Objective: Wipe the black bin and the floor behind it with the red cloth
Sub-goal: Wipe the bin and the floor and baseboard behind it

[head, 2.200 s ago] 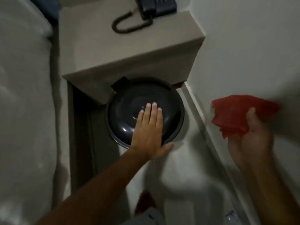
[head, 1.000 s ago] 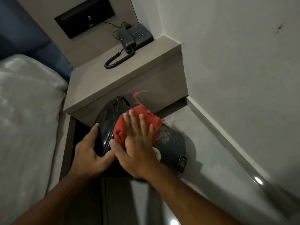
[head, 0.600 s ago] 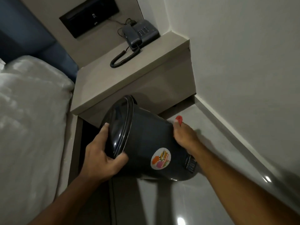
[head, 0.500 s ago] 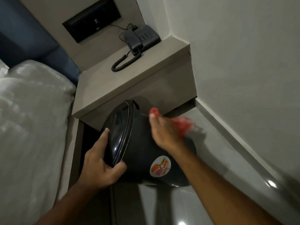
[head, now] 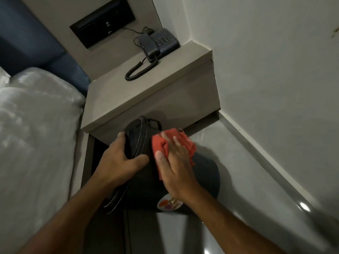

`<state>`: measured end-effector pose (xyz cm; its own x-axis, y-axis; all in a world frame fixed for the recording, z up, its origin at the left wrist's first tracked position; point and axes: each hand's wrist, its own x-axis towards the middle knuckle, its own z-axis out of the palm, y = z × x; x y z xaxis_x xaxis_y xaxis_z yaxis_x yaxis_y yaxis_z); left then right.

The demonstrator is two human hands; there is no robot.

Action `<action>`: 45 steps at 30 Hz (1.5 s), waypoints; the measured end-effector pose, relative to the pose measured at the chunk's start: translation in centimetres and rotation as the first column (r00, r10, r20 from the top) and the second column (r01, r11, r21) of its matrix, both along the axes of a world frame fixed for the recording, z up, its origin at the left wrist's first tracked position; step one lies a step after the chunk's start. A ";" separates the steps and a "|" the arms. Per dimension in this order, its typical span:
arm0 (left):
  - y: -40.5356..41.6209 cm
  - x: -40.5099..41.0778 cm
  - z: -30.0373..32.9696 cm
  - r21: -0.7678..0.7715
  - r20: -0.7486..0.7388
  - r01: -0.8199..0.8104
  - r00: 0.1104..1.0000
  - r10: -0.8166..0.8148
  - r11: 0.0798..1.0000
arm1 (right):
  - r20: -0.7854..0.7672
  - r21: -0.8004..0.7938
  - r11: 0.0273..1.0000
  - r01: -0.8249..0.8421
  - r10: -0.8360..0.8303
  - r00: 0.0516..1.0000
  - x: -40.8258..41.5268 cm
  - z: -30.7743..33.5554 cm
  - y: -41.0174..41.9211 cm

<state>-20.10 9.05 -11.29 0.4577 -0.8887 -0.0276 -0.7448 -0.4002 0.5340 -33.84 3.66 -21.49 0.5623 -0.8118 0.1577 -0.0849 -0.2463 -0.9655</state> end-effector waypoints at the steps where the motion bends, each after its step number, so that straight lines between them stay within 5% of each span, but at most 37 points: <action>1: 0.7 -0.2 0.2 -0.014 0.024 0.035 0.999 -0.035 0.999 | -0.016 0.043 0.998 0.035 -0.034 0.999 -0.9 -1.1 0.0; 7: 5.4 0.1 0.1 -0.015 0.109 0.332 0.938 -0.328 0.943 | -0.315 0.483 0.797 0.361 -0.227 0.922 -6.1 -6.8 -1.3; 9: 5.1 0.2 0.1 -0.021 0.132 0.357 0.927 -0.352 0.934 | -0.282 0.444 0.829 0.339 -0.230 0.931 -5.4 -4.3 -0.7; 13: 5.0 0.9 0.2 -0.023 0.103 0.350 0.933 -0.346 0.936 | 0.074 0.263 0.953 0.148 -0.173 0.982 -0.7 2.9 0.8; 15: 5.5 1.5 0.1 -0.016 0.087 0.333 0.940 -0.331 0.943 | 0.092 0.147 0.983 0.106 -0.121 0.988 0.6 3.1 1.6; 18: 6.4 2.3 0.0 -0.024 0.043 0.326 0.945 -0.325 0.945 | -0.047 0.002 0.987 0.158 -0.158 0.986 -1.4 -2.4 1.3; 22: 6.1 2.4 0.1 -0.003 0.066 0.354 0.933 -0.353 0.935 | -0.477 0.388 0.822 0.416 -0.207 0.854 -6.9 -9.4 -2.2; 25: 4.6 2.1 0.5 0.037 0.110 0.426 0.897 -0.428 0.904 | -0.488 0.441 0.792 0.421 -0.182 0.854 -6.3 -9.0 -3.4; 29: 3.3 1.0 0.9 0.008 0.096 0.424 0.901 -0.423 0.906 | -0.029 0.236 0.936 0.261 -0.262 0.965 -1.2 -1.9 -1.2; 31: 3.0 0.3 0.9 -0.013 0.099 0.400 0.913 -0.397 0.916 | 0.096 0.049 0.984 0.169 -0.173 0.980 -0.3 1.3 2.1; 33: 2.7 0.0 1.0 -0.025 0.091 0.354 0.932 -0.350 0.935 | -0.012 -0.188 0.977 0.099 -0.103 0.995 -0.8 -0.5 6.1; 36: 2.6 -0.3 1.2 -0.009 0.058 0.298 0.953 -0.297 0.954 | -0.265 -0.367 0.918 0.150 -0.258 0.929 -3.5 -8.2 9.7; 38: 2.2 -0.7 1.0 0.014 0.054 0.266 0.962 -0.266 0.964 | -0.342 -0.172 0.890 0.421 -0.455 0.822 -4.5 -11.5 8.8; 40: 1.4 -1.3 0.8 0.030 0.056 0.215 0.975 -0.217 0.976 | -0.372 0.184 0.759 0.625 -0.534 0.759 -5.1 -11.7 6.1; 42: 0.4 -1.9 0.7 0.031 0.078 0.155 0.984 -0.157 0.987 | -0.307 0.383 0.704 0.598 -0.514 0.801 -5.7 -10.1 3.7; 45: -1.2 -3.7 0.6 0.029 0.137 0.050 0.989 -0.054 0.998 | -0.104 0.304 0.846 0.438 -0.428 0.898 -5.4 -5.9 3.1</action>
<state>-23.78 7.87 -10.70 0.4119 -0.9112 0.0095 -0.8307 -0.3712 0.4150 -39.27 6.77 -27.38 0.1423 -0.9775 -0.1557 -0.1438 0.1352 -0.9803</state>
